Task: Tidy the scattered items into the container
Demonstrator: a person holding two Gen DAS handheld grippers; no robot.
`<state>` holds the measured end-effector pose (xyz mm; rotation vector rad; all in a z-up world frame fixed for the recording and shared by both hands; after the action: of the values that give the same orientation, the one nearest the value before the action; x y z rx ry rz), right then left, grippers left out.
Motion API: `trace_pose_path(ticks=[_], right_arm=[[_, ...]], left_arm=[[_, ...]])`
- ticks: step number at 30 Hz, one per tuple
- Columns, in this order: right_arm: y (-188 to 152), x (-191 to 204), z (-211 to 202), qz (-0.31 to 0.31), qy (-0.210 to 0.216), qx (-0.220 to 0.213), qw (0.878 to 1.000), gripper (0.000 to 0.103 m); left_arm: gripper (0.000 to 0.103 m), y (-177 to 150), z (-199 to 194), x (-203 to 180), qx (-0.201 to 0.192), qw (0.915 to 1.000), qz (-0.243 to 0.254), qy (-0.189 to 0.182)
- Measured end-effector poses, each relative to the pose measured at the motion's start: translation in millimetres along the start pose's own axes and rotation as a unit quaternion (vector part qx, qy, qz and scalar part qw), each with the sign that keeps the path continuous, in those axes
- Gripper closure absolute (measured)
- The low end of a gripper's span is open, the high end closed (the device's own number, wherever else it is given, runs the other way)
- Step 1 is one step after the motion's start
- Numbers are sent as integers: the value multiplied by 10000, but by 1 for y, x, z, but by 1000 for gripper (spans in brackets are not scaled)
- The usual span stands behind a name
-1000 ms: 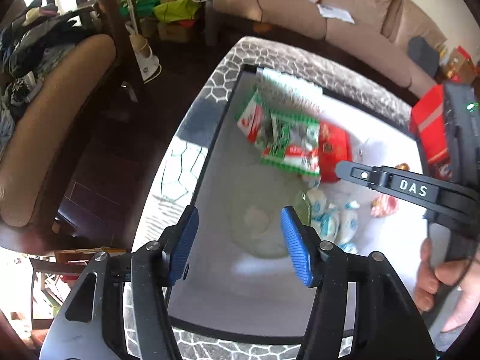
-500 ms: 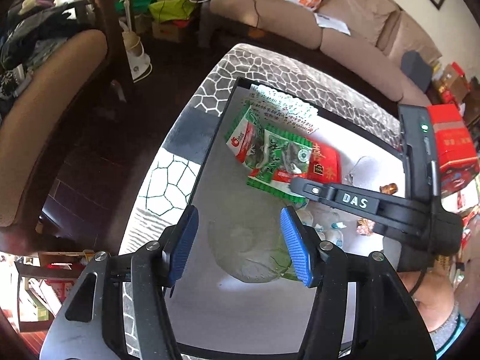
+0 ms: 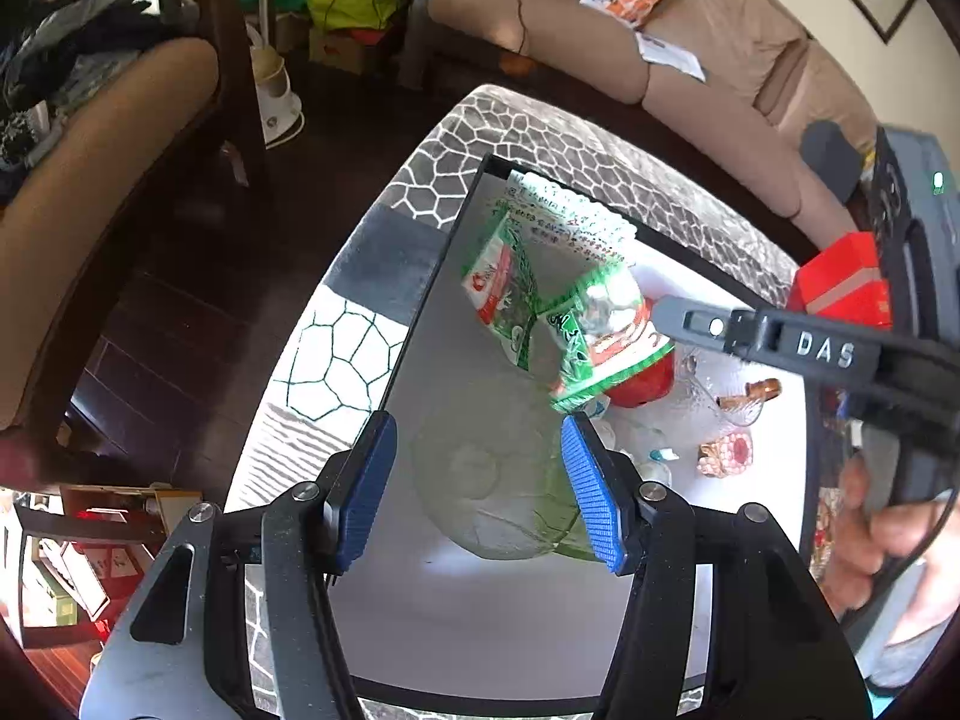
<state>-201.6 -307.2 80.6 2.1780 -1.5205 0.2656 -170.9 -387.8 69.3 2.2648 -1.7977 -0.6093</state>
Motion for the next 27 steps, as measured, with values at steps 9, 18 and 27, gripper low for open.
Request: trace_pose_path(ticks=[9, 18, 27], right_arm=[[9, -9, 13, -61, -628, -137, 9979, 93], [-24, -35, 32, 884, 353, 268, 9951, 64], [-6, -16, 24, 115, -27, -201, 9997, 98]], left_arm=[[48, -1, 3, 1, 25, 10000, -7, -64], [48, -8, 2, 3, 9, 9998, -74, -156], [48, -7, 1, 3, 27, 9998, -66, -191]])
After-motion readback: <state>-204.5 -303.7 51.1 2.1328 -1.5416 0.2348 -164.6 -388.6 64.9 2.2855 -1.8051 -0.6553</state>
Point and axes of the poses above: each gripper's, at about its wrist camera, not at the fingertips, and z roughly the way its jaws point, x to its left, y to its top, the point moved 9 cm from there along z, roughly the way its jaws point, and after that the axes turned 8 degrees about z, right-handed, at the moved point
